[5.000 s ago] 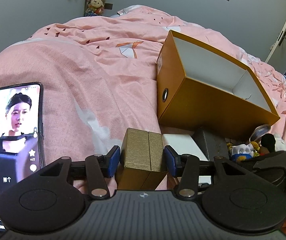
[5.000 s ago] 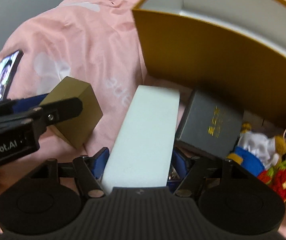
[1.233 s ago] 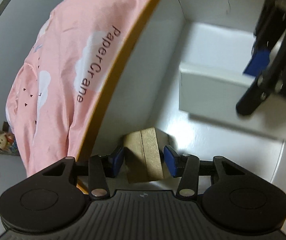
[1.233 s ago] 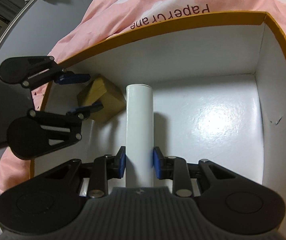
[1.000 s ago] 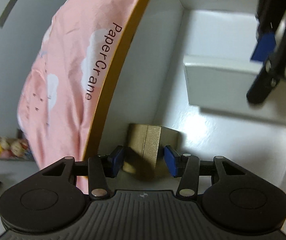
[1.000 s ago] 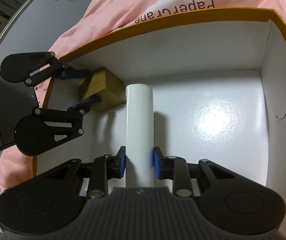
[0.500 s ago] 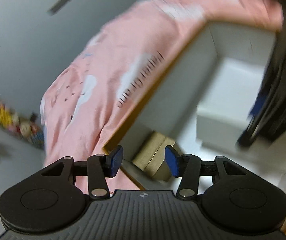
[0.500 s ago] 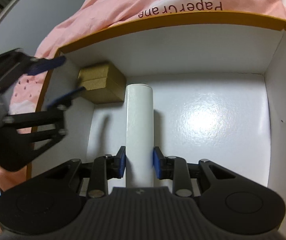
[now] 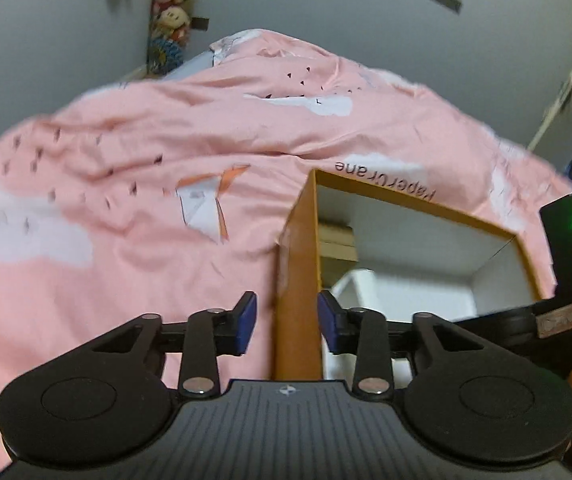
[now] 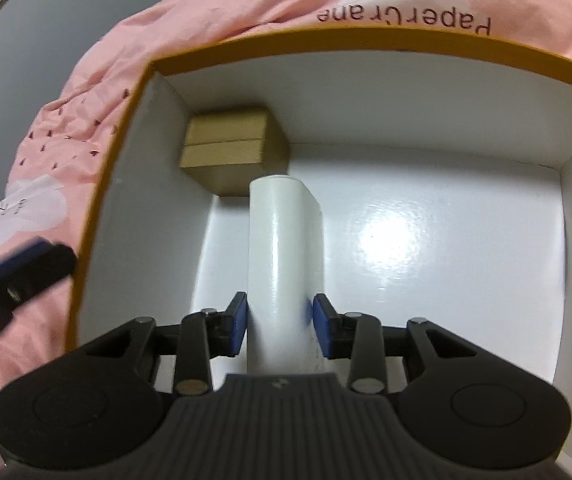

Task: Organize objects
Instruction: 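Release the gold box and white box inside the shoebox, withdraw both grippers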

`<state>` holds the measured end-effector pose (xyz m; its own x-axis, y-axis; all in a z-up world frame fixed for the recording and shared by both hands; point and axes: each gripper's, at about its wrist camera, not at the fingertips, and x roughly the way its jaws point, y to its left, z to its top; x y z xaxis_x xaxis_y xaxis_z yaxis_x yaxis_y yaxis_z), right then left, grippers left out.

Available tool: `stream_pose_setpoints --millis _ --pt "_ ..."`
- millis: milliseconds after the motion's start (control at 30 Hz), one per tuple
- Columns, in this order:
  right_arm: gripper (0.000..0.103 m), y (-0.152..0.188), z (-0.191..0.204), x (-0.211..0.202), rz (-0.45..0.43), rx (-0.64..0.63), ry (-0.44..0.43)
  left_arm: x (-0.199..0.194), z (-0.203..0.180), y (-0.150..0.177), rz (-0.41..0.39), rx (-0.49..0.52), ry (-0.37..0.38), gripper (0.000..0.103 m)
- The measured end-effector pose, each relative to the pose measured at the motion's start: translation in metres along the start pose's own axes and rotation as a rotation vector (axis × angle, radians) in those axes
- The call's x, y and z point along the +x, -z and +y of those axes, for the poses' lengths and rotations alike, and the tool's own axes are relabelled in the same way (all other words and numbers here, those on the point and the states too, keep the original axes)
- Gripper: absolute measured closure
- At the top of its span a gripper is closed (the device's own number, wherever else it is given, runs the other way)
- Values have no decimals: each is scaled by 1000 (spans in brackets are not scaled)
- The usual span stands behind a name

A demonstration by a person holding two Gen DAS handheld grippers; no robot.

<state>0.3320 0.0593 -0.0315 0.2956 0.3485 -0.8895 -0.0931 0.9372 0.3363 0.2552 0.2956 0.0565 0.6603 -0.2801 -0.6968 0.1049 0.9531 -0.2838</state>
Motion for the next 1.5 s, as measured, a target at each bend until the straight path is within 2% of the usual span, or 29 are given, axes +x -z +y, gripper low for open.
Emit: stream_pose_setpoints --millis 267,600,767,867,1000,1133,1300,1500 --pt "65 8 -13 -7 -31 92 -94 -8 12 26 -13 -67 59 74" --pt "76 11 -14 6 1 186 -205 -7 11 37 -7 -83 74 81" --pt "75 16 -14 6 15 172 -184 -7 12 39 -4 -86 81 81" --pt "69 19 -15 4 17 150 -131 -7 12 39 -5 -94 87 82" --pt "69 23 -17 14 60 182 -163 -7 12 40 -6 -99 92 86" --pt "69 26 -12 22 74 198 -134 -6 13 40 1 -101 90 87" --pt "77 26 -2 30 97 254 -163 -6 10 40 1 -88 90 89" --pt "78 20 13 29 20 200 -106 -5 11 39 2 -94 85 89"
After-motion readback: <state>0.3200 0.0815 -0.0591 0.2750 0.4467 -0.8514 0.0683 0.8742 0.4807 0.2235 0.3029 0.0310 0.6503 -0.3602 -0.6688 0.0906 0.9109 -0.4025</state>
